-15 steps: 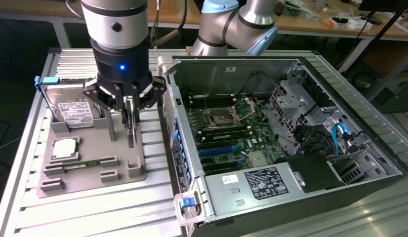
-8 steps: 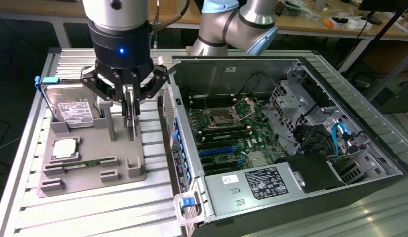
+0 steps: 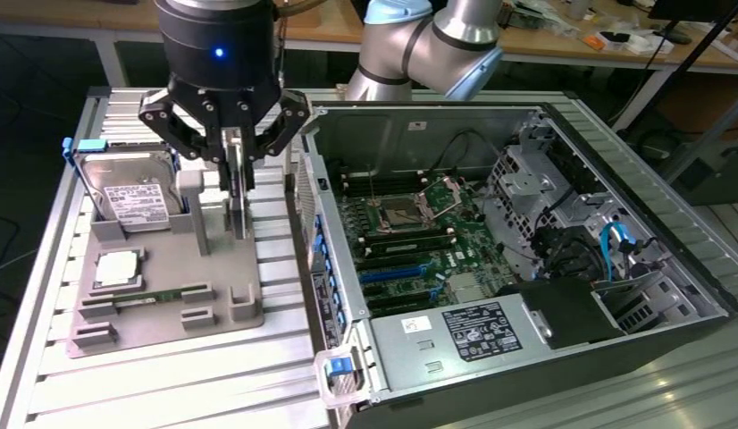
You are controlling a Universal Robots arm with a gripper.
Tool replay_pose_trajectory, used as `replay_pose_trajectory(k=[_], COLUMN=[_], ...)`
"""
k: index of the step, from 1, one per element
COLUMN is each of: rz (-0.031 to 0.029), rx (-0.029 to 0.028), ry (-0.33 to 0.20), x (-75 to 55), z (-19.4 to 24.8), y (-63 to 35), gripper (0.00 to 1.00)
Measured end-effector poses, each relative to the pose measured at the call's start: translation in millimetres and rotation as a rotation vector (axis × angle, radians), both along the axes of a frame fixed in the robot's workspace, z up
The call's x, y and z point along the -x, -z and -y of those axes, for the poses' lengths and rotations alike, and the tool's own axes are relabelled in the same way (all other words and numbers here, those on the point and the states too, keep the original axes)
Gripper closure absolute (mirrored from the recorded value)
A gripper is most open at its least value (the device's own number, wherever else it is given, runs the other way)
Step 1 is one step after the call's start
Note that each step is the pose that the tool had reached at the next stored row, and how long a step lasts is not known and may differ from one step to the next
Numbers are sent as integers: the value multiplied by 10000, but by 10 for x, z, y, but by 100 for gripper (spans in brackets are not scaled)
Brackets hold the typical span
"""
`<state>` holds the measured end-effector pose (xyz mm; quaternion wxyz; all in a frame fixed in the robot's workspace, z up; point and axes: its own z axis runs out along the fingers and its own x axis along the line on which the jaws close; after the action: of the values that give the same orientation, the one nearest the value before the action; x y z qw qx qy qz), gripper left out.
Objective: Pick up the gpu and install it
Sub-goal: 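Pick up the gpu and move the gpu toward the slot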
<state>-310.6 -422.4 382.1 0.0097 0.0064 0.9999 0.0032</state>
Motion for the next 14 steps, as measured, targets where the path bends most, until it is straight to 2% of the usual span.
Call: replay_pose_trajectory(k=[10, 14], rz=[0, 0], rx=[53, 83], ry=[0, 0], x=[-16, -20], z=[0, 0], y=[-283, -345], gripper=[73, 73])
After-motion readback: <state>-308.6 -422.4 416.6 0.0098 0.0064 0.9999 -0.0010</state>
